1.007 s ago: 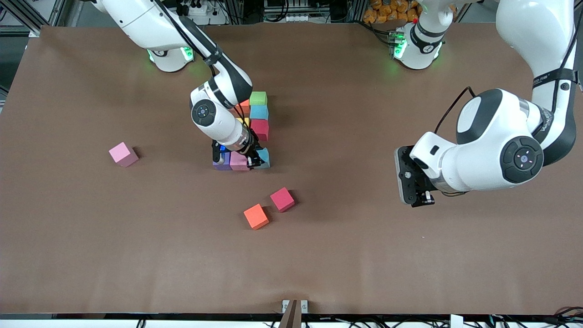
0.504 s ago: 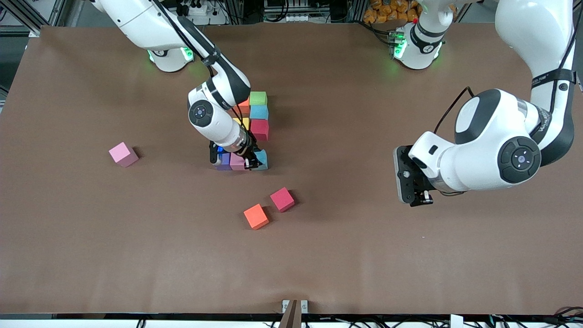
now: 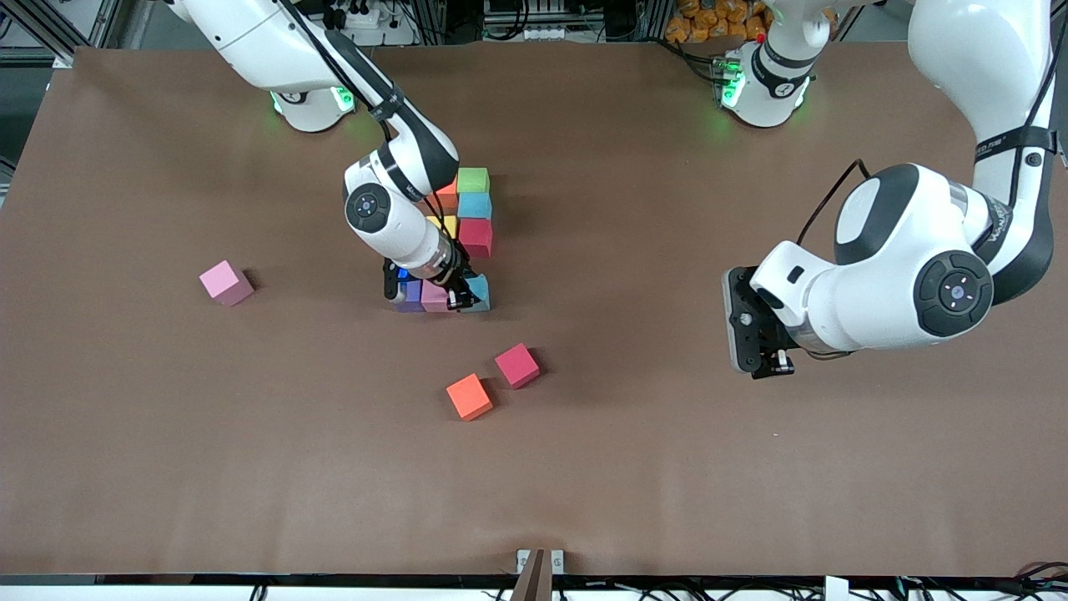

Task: Form number 2 with 11 blocks

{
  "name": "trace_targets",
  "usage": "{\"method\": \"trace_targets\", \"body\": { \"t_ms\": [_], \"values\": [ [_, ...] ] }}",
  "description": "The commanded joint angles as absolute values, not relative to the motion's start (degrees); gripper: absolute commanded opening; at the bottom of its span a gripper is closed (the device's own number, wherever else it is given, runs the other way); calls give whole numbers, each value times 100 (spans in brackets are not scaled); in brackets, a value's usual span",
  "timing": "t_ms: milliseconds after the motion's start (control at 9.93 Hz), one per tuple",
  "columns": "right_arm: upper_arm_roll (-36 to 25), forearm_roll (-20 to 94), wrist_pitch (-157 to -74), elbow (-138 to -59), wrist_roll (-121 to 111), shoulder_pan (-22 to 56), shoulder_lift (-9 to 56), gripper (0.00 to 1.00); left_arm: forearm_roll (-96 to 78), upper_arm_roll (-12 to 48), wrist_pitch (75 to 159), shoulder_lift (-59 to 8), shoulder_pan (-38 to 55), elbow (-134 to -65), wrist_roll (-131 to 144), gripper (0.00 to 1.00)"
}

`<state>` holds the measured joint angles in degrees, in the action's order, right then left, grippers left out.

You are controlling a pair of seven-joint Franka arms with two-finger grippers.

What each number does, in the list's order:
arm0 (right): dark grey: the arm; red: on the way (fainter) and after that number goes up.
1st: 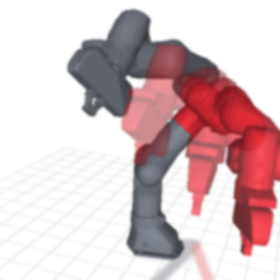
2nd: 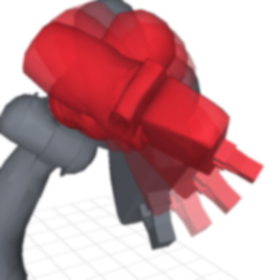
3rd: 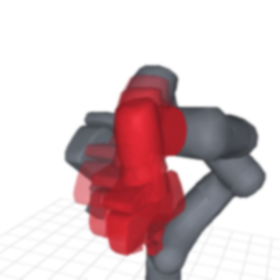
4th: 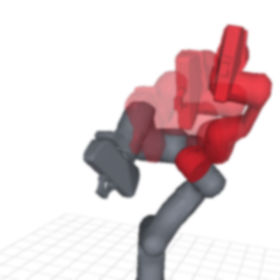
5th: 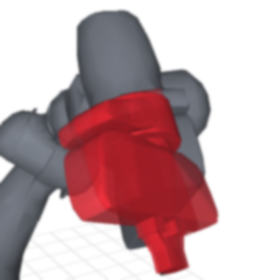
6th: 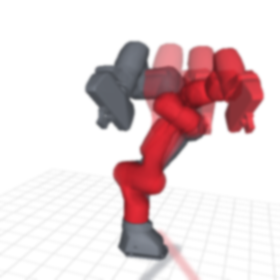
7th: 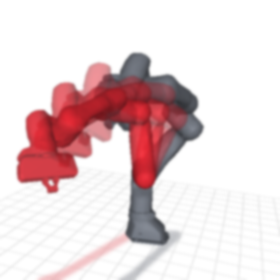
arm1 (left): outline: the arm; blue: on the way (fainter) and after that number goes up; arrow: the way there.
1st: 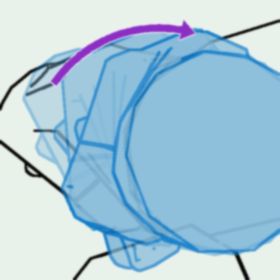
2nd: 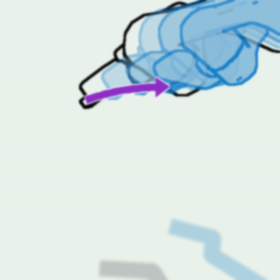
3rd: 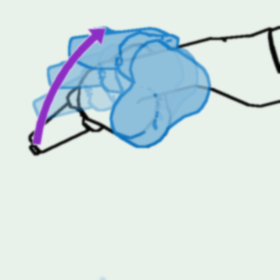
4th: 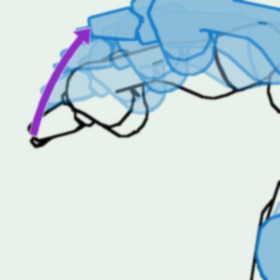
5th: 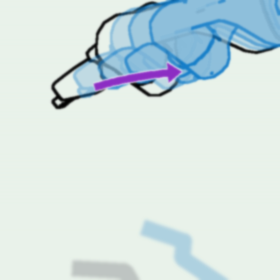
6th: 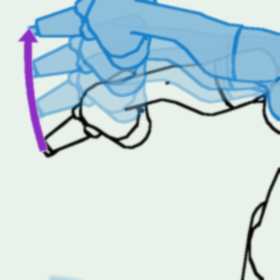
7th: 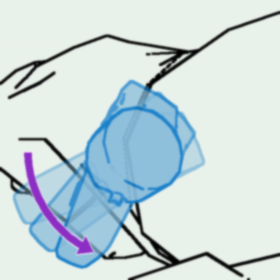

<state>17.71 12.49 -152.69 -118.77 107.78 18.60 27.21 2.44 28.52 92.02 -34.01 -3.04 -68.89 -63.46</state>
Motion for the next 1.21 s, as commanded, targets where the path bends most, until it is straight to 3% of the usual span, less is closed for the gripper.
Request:
{"method": "trace_targets", "body": {
  "t_ms": [0, 302, 403, 504, 1108],
  "values": [
    [1784, 1117, -15328, -12085, 10898, 1837, 2558, 0, 193, 2848, 9097, -3331, -343, -6926, -6539, 100],
    [1775, 1116, -15328, -12085, 10898, 1837, 2566, 0, 185, 2856, 9097, -3331, -343, -6926, -6539, 100],
    [1775, 1116, -15328, -12076, 10898, 1820, 2566, 47, 185, 2856, 9097, -3340, -351, -6926, -6548, 100],
    [1775, 1116, -15319, -12076, 10890, 1819, 2566, 99, 185, 2848, 9097, -3331, -343, -6926, -6548, 100],
    [1775, 1116, -15302, -12067, 10881, 1819, 2566, 100, 193, 2848, 9097, -3331, -352, -6926, -6565, 100]
  ]
}}
